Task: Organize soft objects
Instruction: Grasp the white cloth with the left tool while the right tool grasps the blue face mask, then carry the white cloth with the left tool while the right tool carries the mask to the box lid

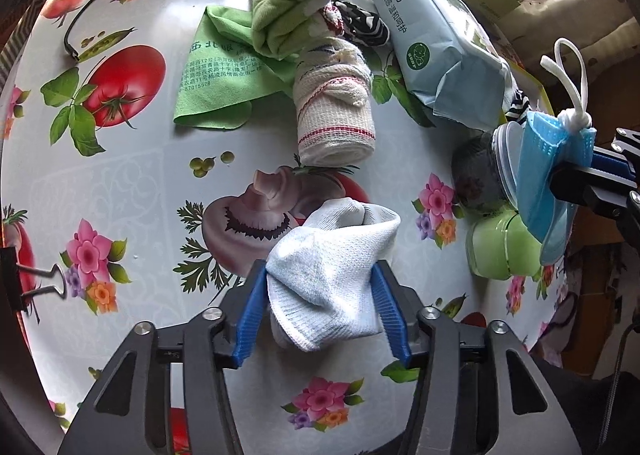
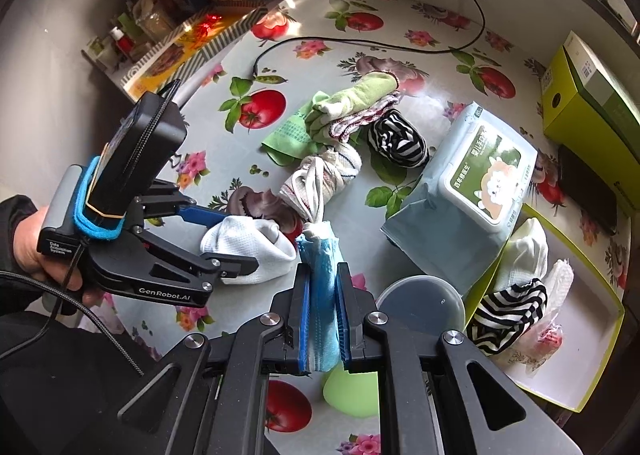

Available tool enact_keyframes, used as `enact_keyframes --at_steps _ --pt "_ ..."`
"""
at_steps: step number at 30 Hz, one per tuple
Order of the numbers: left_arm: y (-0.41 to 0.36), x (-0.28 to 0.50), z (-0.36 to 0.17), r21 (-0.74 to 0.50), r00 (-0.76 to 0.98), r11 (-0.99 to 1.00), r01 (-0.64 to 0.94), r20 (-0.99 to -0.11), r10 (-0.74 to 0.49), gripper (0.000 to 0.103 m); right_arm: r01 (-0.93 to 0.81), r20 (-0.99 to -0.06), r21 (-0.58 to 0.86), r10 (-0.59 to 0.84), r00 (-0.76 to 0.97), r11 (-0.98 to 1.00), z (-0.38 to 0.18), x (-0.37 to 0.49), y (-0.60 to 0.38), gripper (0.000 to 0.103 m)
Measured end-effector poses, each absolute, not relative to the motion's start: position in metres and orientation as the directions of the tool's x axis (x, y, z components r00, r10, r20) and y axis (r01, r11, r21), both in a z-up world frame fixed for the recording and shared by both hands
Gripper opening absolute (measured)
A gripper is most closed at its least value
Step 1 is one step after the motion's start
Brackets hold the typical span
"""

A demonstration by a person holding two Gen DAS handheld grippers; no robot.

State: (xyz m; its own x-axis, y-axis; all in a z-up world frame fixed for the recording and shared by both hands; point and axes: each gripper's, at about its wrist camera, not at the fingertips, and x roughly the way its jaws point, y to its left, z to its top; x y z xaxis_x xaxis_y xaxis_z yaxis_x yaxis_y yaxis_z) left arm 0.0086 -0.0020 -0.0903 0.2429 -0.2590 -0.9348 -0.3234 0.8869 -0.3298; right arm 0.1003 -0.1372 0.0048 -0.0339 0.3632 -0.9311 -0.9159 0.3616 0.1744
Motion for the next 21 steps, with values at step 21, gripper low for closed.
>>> enact_keyframes --at_steps 21 --pt "0.024 0.010 -0.022 -0.419 0.422 0.818 -0.395 -0.873 -0.244 0.019 -0.797 -0.895 0.236 0.444 0.045 0.556 0.023 0.146 -0.200 0.011"
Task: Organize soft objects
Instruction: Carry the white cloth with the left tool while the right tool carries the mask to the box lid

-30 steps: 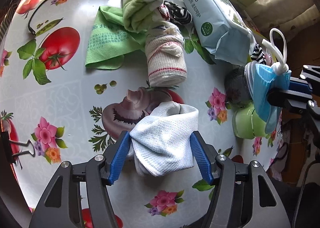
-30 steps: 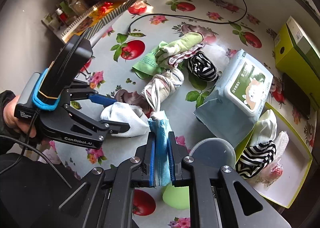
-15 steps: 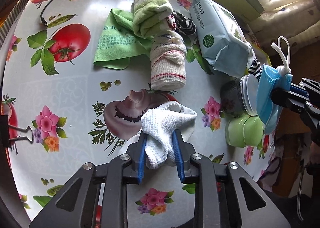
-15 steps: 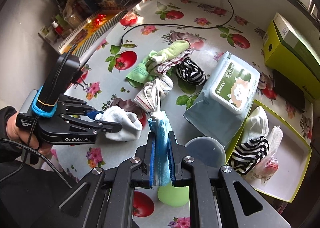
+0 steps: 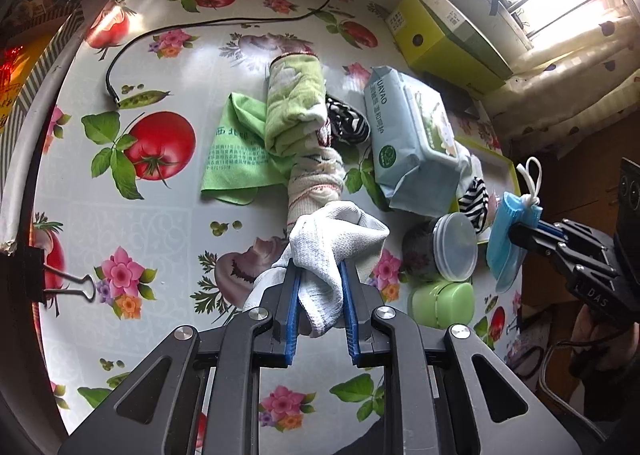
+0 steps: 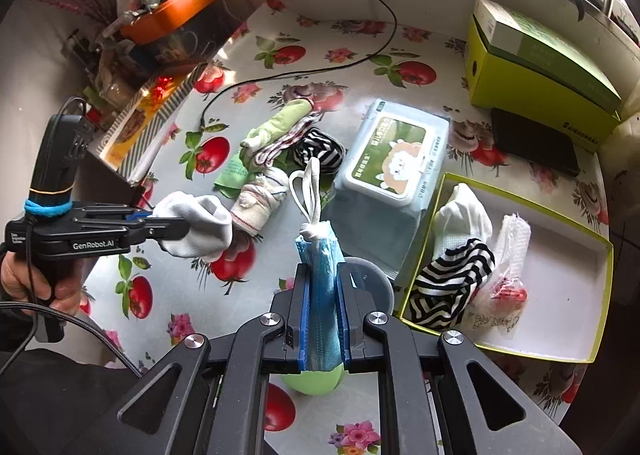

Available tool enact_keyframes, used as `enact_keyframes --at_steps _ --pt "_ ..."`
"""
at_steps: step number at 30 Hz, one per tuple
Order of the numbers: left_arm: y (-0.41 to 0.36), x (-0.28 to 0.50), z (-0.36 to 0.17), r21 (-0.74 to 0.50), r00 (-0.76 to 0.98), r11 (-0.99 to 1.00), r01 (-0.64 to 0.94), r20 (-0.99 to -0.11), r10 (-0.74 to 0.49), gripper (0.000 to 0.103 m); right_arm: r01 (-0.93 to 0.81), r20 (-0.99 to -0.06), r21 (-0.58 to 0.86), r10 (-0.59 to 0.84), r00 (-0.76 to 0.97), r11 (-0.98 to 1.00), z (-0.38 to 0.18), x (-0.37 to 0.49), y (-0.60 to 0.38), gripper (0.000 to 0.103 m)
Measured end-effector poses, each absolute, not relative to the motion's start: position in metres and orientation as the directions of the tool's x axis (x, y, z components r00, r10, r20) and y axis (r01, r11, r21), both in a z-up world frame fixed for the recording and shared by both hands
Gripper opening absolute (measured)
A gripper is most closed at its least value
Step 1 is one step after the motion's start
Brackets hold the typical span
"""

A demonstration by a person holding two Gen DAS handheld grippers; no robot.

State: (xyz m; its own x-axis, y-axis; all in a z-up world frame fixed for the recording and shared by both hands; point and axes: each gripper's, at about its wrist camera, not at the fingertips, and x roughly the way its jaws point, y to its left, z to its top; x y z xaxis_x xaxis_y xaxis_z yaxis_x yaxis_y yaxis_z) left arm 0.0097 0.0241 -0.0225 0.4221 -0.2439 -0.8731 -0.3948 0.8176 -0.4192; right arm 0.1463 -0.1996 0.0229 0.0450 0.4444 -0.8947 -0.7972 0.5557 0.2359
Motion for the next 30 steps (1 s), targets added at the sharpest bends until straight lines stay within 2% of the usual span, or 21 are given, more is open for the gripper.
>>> enact_keyframes --at_steps 30 --pt "-0.061 0.108 0.028 -0.408 0.421 0.898 -0.162 -0.852 -0.311 0.019 -0.636 -0.872 0.292 0.472 0.131 0.714 0.018 0.191 -0.277 0.011"
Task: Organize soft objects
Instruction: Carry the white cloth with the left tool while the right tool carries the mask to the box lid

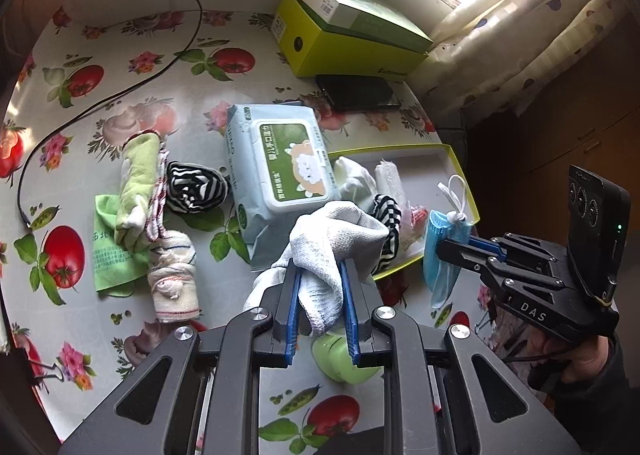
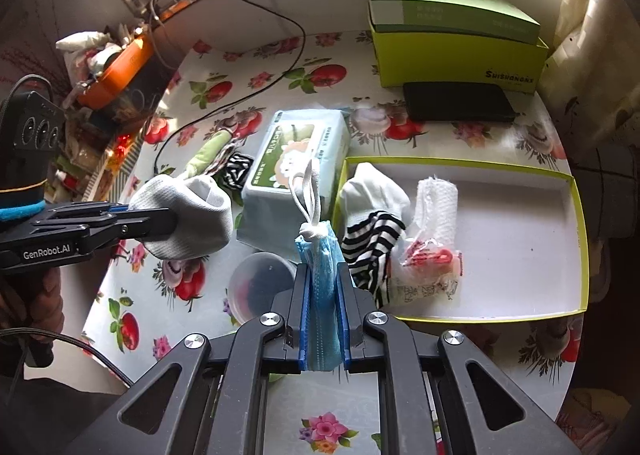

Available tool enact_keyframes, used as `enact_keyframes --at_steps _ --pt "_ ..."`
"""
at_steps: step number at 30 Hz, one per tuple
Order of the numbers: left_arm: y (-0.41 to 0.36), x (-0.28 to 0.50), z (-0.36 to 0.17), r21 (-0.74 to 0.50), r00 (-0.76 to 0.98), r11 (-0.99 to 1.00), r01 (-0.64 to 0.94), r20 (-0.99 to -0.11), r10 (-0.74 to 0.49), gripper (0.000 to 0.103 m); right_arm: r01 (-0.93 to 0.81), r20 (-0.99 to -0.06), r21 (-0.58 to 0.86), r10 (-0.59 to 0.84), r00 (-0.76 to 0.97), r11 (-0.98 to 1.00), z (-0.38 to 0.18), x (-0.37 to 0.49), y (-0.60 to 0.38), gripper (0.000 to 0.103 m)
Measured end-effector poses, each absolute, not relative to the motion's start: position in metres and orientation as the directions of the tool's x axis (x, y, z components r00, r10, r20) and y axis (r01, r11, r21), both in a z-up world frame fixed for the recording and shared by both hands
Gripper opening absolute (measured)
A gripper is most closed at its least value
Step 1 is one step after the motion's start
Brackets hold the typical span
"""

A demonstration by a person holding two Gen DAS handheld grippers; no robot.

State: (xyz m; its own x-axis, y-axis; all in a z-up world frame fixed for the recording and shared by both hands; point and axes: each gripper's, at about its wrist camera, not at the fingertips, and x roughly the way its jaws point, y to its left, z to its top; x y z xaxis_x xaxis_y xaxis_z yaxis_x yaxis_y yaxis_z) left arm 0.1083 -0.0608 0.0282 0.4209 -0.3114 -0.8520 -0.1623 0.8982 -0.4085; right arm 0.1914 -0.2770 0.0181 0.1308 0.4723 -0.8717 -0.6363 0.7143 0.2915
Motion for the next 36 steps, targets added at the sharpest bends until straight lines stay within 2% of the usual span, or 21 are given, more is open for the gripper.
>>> enact_keyframes --at_steps 23,34,36 --pt "-0.113 0.161 0.032 -0.407 0.373 0.912 -0.054 -0.855 -0.360 0.020 -0.480 -0.878 0.295 0.433 0.204 0.826 -0.007 0.259 -0.341 0.011" --pt "-0.118 0.176 0.034 -0.406 0.376 0.913 -0.042 -0.853 -0.362 0.020 -0.454 -0.898 0.309 0.413 0.148 0.836 -0.044 0.306 -0.327 0.012" --pt "-0.117 0.177 0.032 -0.404 0.373 0.914 -0.046 -0.855 -0.359 0.020 -0.443 -0.901 0.320 0.413 0.130 0.838 -0.054 0.313 -0.322 0.016"
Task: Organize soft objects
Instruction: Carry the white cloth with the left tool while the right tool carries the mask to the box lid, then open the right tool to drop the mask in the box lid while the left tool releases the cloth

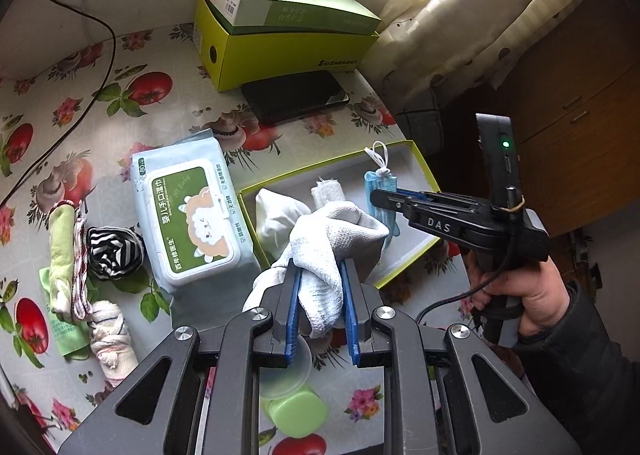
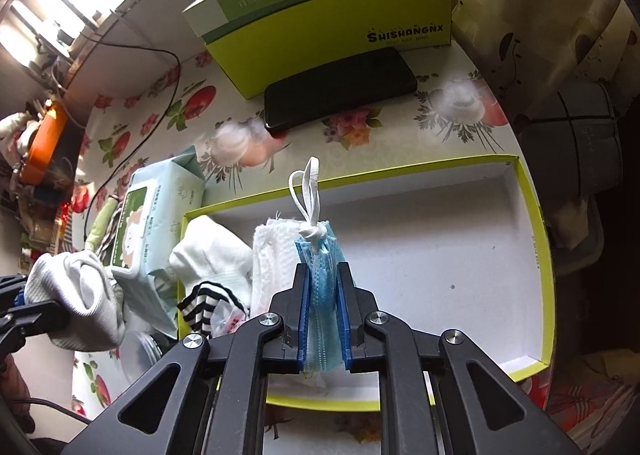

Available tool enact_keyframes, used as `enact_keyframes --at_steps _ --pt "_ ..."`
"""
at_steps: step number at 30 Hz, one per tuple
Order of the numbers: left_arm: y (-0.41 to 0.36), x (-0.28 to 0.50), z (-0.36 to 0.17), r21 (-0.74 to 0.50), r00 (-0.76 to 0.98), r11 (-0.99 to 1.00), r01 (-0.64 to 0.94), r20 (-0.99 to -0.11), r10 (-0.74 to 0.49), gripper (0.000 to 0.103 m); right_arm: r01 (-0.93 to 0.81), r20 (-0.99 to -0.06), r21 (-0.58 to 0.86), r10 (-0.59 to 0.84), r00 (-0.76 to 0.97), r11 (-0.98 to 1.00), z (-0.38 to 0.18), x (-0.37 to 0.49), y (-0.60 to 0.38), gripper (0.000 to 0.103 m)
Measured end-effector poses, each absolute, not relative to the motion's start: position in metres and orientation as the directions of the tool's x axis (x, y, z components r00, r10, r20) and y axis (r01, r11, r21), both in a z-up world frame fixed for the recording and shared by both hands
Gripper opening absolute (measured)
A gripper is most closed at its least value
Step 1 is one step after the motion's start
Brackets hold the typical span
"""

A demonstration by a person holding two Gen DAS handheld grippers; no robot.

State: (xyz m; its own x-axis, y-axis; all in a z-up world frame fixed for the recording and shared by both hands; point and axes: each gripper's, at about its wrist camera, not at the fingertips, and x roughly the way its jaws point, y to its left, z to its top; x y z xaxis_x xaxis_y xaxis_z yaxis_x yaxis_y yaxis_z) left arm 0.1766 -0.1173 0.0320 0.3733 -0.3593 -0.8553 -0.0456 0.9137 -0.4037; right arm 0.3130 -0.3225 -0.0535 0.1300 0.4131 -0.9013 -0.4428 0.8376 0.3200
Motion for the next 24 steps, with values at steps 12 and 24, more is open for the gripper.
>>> enact_keyframes --at_steps 12,24 --pt "-0.127 0.201 0.025 -0.383 0.357 0.923 -0.043 -0.869 -0.343 0.020 -0.380 -0.877 0.373 0.455 0.153 0.847 -0.047 0.302 -0.348 0.039" --pt "-0.164 0.243 0.008 -0.348 0.301 0.937 0.020 -0.892 -0.337 0.020 -0.306 -0.868 0.398 0.463 0.179 0.865 -0.038 0.264 -0.394 0.039"
